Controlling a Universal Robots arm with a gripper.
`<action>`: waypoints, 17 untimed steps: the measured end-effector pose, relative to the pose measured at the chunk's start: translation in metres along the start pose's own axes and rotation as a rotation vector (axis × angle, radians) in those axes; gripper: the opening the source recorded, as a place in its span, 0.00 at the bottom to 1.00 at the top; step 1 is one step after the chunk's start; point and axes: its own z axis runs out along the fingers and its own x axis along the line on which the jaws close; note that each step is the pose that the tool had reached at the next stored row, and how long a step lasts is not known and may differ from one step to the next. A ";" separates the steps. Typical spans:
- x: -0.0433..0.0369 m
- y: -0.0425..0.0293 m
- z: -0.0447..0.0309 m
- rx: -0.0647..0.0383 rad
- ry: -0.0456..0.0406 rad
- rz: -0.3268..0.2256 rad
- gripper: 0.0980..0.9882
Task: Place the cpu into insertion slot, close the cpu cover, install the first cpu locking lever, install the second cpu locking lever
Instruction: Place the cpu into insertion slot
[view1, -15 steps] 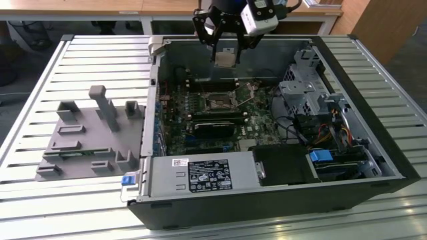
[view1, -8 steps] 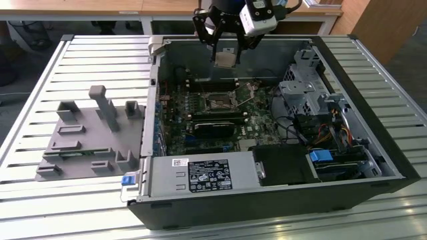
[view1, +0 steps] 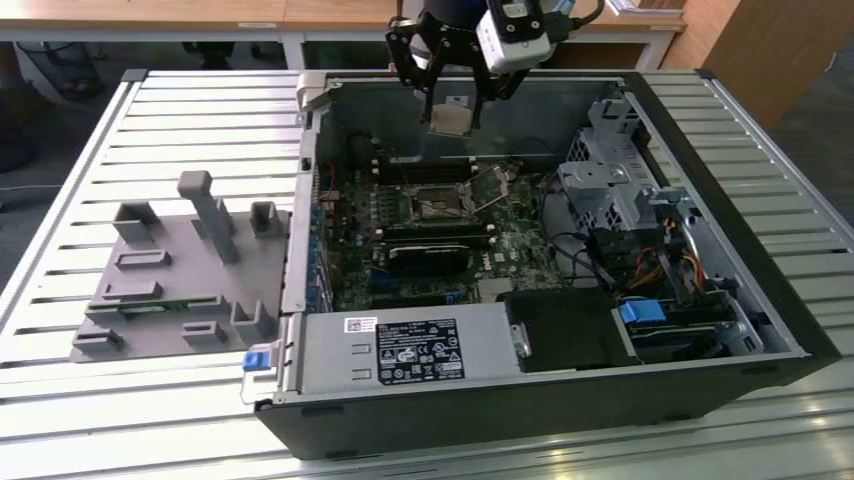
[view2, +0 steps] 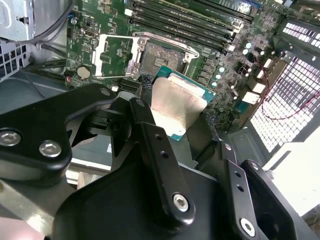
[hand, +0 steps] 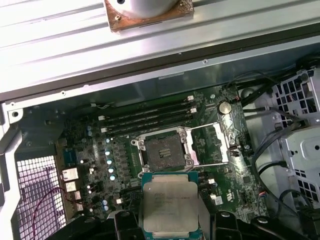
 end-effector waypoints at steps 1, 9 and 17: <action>0.0000 0.0000 0.0001 0.000 -0.0004 0.004 0.48; 0.0000 -0.0001 0.0008 -0.001 -0.0032 0.035 0.48; 0.0000 -0.0001 0.0014 -0.001 -0.0057 0.063 0.48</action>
